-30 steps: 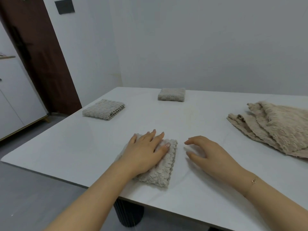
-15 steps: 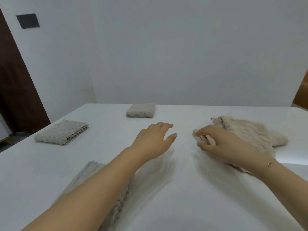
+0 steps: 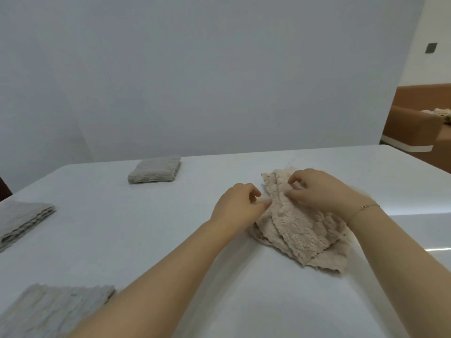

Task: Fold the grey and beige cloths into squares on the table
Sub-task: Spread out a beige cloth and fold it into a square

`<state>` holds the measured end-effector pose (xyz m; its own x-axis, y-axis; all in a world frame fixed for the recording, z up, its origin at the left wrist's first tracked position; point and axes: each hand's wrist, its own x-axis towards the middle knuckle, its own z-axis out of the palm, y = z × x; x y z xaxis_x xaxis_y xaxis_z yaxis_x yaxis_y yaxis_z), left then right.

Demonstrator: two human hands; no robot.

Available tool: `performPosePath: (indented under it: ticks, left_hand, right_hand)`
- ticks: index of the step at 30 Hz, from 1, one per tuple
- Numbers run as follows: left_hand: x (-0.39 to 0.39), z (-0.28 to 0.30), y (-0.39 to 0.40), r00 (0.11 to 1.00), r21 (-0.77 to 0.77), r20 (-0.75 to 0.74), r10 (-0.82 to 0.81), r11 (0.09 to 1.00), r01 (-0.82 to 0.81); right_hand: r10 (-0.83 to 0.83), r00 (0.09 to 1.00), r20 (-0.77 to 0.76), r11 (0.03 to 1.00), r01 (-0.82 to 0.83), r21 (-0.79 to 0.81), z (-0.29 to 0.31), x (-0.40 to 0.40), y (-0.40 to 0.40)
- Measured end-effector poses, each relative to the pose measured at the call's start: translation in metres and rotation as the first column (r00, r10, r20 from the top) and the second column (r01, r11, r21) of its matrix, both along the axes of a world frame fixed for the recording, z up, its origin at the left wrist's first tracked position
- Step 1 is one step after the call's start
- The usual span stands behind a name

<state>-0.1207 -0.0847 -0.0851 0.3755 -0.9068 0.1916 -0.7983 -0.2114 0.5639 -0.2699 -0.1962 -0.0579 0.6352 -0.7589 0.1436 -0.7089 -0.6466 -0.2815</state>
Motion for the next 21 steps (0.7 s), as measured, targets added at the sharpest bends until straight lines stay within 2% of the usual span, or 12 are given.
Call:
performPosePath:
  ticks: [4,9,13,17,21]
  left_hand:
    - [-0.005,-0.017,-0.015,0.999,0.073,0.042,-0.008,0.997,0.005]
    - [0.003,-0.024,-0.012,0.993,-0.012,-0.114,-0.008,1.000,0.007]
    - [0.014,-0.017,0.000,0.996,-0.004,-0.087,-0.007,1.000,0.007]
    - [0.032,-0.002,0.024,0.999,-0.011,-0.052,-0.004,1.000,0.004]
    - [0.064,0.015,0.059,0.993,-0.063,-0.101,0.052,0.996,-0.059]
  right_hand:
    - [0.008,1.000,0.005,1.000,-0.008,-0.014,-0.013,0.006,-0.004]
    - [0.003,0.997,0.072,0.988,0.008,-0.156,-0.021,0.012,-0.007]
    - [0.004,0.990,0.140,0.981,0.023,-0.192,-0.020,0.014,-0.006]
    - [0.055,0.926,0.374,0.984,0.013,-0.177,-0.004,0.012,0.003]
    - [0.110,0.780,0.616,0.994,-0.082,-0.074,0.017,0.018,0.028]
